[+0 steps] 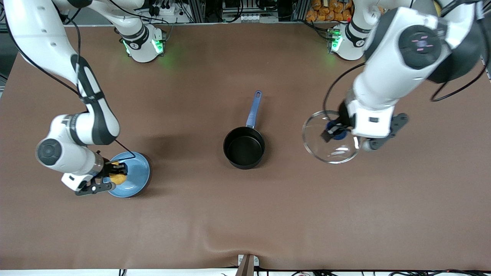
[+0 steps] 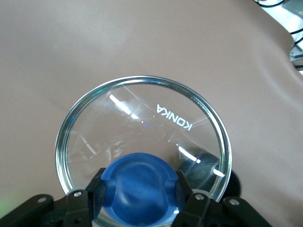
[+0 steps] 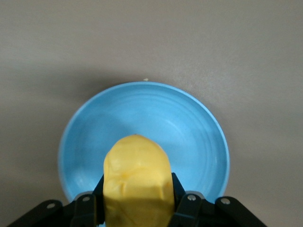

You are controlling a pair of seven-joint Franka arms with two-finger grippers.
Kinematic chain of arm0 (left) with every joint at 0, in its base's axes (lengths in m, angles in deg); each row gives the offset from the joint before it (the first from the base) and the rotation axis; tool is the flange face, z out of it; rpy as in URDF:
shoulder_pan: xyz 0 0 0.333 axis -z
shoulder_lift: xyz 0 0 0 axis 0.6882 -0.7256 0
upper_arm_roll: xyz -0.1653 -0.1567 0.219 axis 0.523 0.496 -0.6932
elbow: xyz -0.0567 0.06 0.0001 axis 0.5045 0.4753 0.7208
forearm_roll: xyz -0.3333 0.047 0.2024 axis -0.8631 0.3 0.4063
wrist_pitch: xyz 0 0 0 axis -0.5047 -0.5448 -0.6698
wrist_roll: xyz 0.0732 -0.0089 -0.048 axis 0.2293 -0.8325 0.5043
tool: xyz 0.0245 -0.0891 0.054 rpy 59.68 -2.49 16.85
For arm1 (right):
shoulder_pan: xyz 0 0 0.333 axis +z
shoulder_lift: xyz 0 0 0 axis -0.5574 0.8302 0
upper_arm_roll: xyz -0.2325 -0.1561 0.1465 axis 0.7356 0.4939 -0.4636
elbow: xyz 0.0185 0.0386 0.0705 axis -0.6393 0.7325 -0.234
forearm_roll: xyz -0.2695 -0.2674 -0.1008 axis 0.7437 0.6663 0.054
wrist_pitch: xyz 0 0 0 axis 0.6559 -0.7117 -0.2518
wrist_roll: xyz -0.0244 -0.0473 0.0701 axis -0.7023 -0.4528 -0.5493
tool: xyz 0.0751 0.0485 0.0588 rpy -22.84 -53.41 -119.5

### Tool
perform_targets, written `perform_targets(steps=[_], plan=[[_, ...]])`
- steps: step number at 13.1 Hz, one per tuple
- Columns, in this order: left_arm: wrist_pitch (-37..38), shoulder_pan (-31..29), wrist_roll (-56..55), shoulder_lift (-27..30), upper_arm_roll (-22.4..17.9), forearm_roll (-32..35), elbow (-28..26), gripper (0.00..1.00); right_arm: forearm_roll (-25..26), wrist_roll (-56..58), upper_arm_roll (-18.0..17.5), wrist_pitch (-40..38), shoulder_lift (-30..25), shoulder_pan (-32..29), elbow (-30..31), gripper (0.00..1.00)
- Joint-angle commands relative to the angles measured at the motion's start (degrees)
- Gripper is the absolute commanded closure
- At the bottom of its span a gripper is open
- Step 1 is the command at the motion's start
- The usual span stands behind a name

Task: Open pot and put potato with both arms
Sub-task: 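Lift the lid with the left gripper while the right gripper grasps the potato, then carry the yellow potato with the right gripper over the open pot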

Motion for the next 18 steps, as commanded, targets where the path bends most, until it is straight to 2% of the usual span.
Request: perform_targets(steps=[1, 3, 5, 8, 12, 15, 18], plan=[[-0.4, -4.5, 7.3, 6.0, 0.4, -2.2, -8.0, 1.00, -0.9, -3.6, 3.0, -8.9, -4.4, 5.8, -5.4, 1.00], [-0.4, -6.5, 10.4, 6.7, 0.4, -2.2, -10.5, 1.00, -0.8, -9.7, 5.7, -13.4, -5.2, 11.9, -9.7, 1.00], [-0.6, -7.7, 11.0, 6.7, 0.4, -2.2, -12.6, 1.00, -0.7, -17.1, 6.0, -17.2, -5.1, 16.3, -13.2, 1.00], [-1.0, -10.2, 13.8, 6.8, 0.4, -2.2, -15.3, 1.00, -0.7, -29.4, 5.9, -17.0, -4.4, 22.9, -13.8, 1.00], [-5.9, -13.9, 18.1, 8.2, 0.4, -2.2, -22.4, 1.00, -0.4, -47.0, 5.9, -10.7, 2.9, 33.3, -18.0, 1.00], [-10.2, -16.1, 21.9, 9.1, 0.4, -2.2, -27.7, 1.00, -0.4, -51.0, 5.9, -2.9, 7.6, 37.5, -18.7, 1.00], [-14.1, -19.0, 25.9, 8.9, 0.4, -2.2, -31.5, 1.00, -0.3, -50.6, 5.7, 0.8, 10.1, 40.3, -18.8, 1.00]])
